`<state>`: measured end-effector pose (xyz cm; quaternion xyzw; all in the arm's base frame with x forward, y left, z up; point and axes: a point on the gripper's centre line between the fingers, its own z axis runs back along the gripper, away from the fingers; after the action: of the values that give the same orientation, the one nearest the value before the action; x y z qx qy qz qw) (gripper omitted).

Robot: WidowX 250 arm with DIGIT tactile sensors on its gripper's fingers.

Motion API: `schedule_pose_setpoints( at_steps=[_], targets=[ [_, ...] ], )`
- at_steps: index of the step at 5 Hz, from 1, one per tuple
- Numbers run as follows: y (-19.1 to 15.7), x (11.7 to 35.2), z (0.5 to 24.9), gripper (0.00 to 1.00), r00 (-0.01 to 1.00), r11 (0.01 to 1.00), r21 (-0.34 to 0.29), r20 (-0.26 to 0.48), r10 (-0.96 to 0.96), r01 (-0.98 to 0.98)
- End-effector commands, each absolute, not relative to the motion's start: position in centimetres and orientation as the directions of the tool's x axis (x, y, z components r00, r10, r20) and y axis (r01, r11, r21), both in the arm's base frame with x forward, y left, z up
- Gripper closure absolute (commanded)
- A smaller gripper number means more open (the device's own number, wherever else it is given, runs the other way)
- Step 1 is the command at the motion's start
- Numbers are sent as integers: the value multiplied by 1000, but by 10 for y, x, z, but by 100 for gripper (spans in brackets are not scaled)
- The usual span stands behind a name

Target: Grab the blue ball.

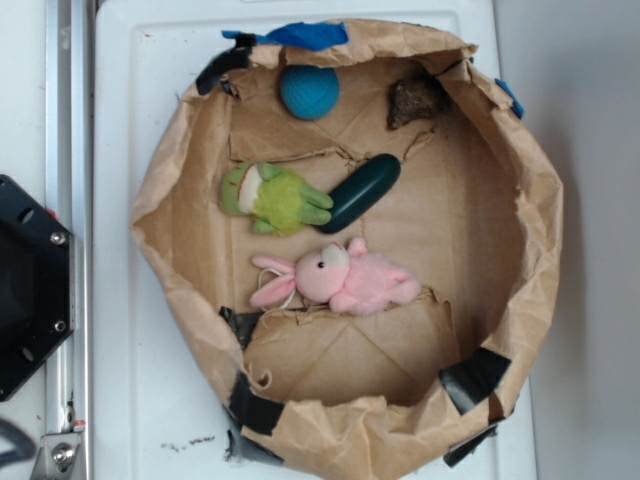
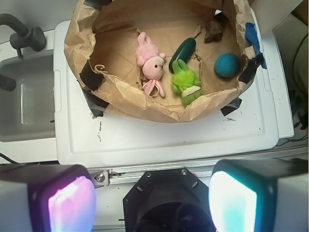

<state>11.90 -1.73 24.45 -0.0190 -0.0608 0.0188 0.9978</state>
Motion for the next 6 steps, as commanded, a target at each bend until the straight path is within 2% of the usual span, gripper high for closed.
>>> schedule_pose_setpoints(
  at_steps=[1,2,3,4,5,6],
  targets=[
    [-17,119,244,0,992,999,-40,121,40,-35],
    [-22,139,237,0,989,997,-18,127,81,-79],
    [-33,138,221,0,991,995,-33,97,94,-91],
    [-49,139,205,0,994,996,-19,73,86,-85],
    [-46,140,200,0,992,995,-24,75,98,-96],
    [-32,146,201,0,986,992,-38,112,121,-118]
  ],
)
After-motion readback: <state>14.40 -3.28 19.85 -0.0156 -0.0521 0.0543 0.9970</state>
